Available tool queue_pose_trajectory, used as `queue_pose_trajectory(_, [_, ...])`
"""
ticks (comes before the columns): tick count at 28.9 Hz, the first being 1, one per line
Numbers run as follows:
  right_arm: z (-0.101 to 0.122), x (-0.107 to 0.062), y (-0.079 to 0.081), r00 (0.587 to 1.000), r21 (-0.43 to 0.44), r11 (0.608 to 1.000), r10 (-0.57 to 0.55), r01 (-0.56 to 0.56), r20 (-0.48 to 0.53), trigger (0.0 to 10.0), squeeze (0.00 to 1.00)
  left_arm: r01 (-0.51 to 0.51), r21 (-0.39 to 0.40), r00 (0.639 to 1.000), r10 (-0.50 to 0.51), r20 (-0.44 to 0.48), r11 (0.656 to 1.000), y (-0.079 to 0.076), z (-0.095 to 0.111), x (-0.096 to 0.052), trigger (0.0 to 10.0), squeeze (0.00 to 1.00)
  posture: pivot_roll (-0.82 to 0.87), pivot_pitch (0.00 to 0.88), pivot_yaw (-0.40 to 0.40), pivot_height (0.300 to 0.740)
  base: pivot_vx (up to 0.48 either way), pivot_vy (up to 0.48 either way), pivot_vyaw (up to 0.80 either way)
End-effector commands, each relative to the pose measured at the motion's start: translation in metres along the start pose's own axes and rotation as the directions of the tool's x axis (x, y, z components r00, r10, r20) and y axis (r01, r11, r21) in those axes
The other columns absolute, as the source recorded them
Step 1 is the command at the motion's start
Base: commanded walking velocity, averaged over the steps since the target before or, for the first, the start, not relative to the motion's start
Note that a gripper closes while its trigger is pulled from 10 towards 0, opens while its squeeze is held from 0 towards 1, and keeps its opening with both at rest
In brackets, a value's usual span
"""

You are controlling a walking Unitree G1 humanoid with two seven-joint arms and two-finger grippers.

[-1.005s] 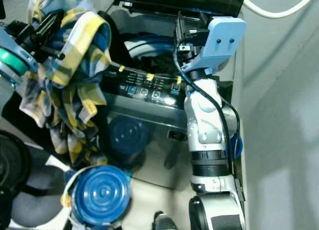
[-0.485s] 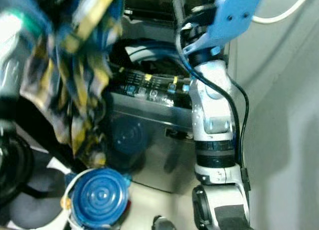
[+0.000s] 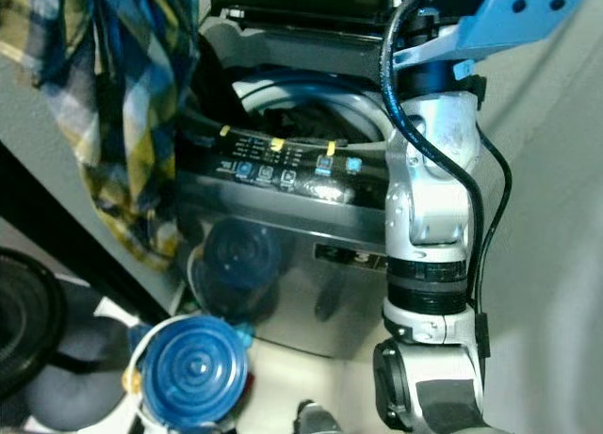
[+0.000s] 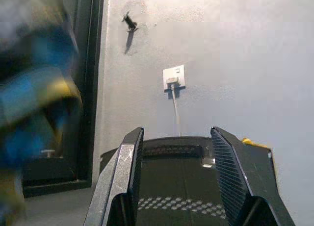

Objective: Clothes washing

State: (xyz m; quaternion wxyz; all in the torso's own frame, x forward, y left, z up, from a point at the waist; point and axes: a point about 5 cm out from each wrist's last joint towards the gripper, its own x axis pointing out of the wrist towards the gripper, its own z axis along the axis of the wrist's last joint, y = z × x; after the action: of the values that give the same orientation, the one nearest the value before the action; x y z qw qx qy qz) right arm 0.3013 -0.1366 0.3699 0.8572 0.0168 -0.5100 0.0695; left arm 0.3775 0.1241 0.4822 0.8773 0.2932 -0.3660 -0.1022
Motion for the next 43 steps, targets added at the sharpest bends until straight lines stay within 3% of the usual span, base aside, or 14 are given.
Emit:
queue_pose_trajectory(1, [0.001, -0.003, 0.004, 1.0, 0.002, 1.0, 0.016, -0.016, -0.007, 10.0, 0.0, 0.132, -0.407, 0.933, -0.251, -0.256, 0.904, -0.034, -0.067, -0.022, 10.0, 0.0, 0.01, 0.095, 0.115, 0.74, 0.0, 0.0, 0.0])
queue_pose_trajectory(3, [0.0, -0.004, 0.004, 1.0, 0.003, 1.0, 0.016, -0.016, -0.01, 10.0, 0.0, 0.134, -0.459, 0.921, -0.281, -0.269, 0.878, -0.039, -0.073, -0.025, 10.0, 0.0, 0.01, 0.095, 0.115, 0.74, 0.0, 0.0, 0.0])
queue_pose_trajectory(8, [-0.007, -0.01, 0.006, 0.997, -0.004, 0.999, 0.041, -0.042, -0.063, 10.0, 0.0, -0.104, -0.632, 0.777, -0.333, -0.534, 0.768, -0.071, -0.159, -0.093, 10.0, 0.0, 0.02, 0.125, 0.098, 0.74, 0.0, 0.0, 0.0])
queue_pose_trajectory(14, [-0.008, -0.01, 0.009, 0.996, 0.004, 0.999, 0.051, -0.051, -0.071, 10.0, 0.0, -0.098, -0.682, 0.758, -0.39, -0.523, 0.725, -0.074, -0.17, -0.108, 10.0, 0.0, 0.03, 0.126, 0.097, 0.74, 0.0, 0.0, 0.0])
queue_pose_trajectory(17, [-0.01, -0.011, 0.013, 0.995, 0.015, 0.998, 0.059, -0.058, -0.08, 10.0, 0.0, 0.171, -0.817, 0.78, -0.582, -0.229, 0.55, -0.087, -0.154, -0.107, 10.0, 0.0, 0.04, 0.128, 0.097, 0.74, 0.0, 0.0, 0.0])
queue_pose_trajectory(18, [-0.01, -0.011, 0.014, 0.995, 0.017, 0.998, 0.063, -0.062, -0.082, 10.0, 0.0, 0.349, -0.843, 0.763, -0.646, 0.002, 0.41, -0.094, -0.137, -0.104, 10.0, 0.0, 0.04, 0.128, 0.097, 0.74, 0.0, 0.0, 0.0])
queue_pose_trajectory(21, [-0.009, -0.012, 0.015, 0.994, 0.017, 0.998, 0.068, -0.067, -0.086, 10.0, 0.0, 0.668, -0.731, 0.614, -0.656, 0.439, 0.136, -0.105, -0.087, -0.11, 10.0, 0.0, 0.02, 0.125, 0.102, 0.74, 0.0, 0.0, 0.0])
queue_pose_trajectory(24, [-0.009, -0.013, 0.015, 0.994, 0.016, 0.998, 0.067, -0.066, -0.087, 10.0, 0.0, 0.701, -0.705, 0.589, -0.644, 0.489, 0.105, -0.107, -0.077, -0.112, 10.0, 0.0, 0.02, 0.125, 0.102, 0.74, 0.0, 0.0, 0.0])
queue_pose_trajectory(25, [-0.009, -0.013, 0.014, 0.994, 0.013, 0.998, 0.067, -0.066, -0.091, 10.0, 0.0, 0.735, -0.664, 0.583, -0.627, 0.517, 0.136, -0.108, -0.065, -0.11, 10.0, 0.0, 0.02, 0.122, 0.097, 0.74, 0.0, 0.0, 0.0])
queue_pose_trajectory(29, [-0.01, -0.014, 0.014, 0.993, 0.009, 0.998, 0.07, -0.07, -0.097, 10.0, 0.0, 0.621, -0.607, 0.769, -0.536, 0.348, 0.496, -0.104, -0.064, -0.08, 10.0, 0.0, 0.02, 0.113, 0.099, 0.74, 0.0, 0.0, 0.0])
queue_pose_trajectory(32, [-0.011, -0.014, 0.014, 0.993, 0.007, 0.998, 0.069, -0.069, -0.097, 10.0, 0.0, 0.565, -0.584, 0.816, -0.498, 0.293, 0.583, -0.1, -0.067, -0.075, 10.0, 0.0, 0.02, 0.113, 0.099, 0.74, 0.0, 0.0, 0.0])
queue_pose_trajectory(33, [-0.01, -0.014, 0.014, 0.993, 0.006, 0.998, 0.066, -0.066, -0.095, 10.0, 0.0, 0.433, -0.546, 0.901, -0.358, 0.245, 0.717, -0.083, -0.06, -0.067, 10.0, 0.0, 0.02, 0.104, 0.097, 0.74, 0.0, 0.0, 0.0])
queue_pose_trajectory(39, [-0.011, -0.015, 0.014, 0.992, 0.001, 0.998, 0.07, -0.07, -0.102, 10.0, 0.0, 0.394, -0.499, 0.911, -0.256, 0.324, 0.772, -0.06, -0.03, -0.078, 10.0, 0.0, 0.01, 0.093, 0.098, 0.74, 0.0, 0.0, 0.0])
queue_pose_trajectory(43, [-0.012, -0.016, 0.015, 0.992, 0.007, 0.997, 0.072, -0.072, -0.105, 10.0, 0.0, 0.311, -0.517, 0.944, -0.193, 0.269, 0.798, -0.036, -0.043, -0.08, 10.0, 0.0, 0.02, 0.08, 0.098, 0.74, 0.0, 0.0, 0.0])
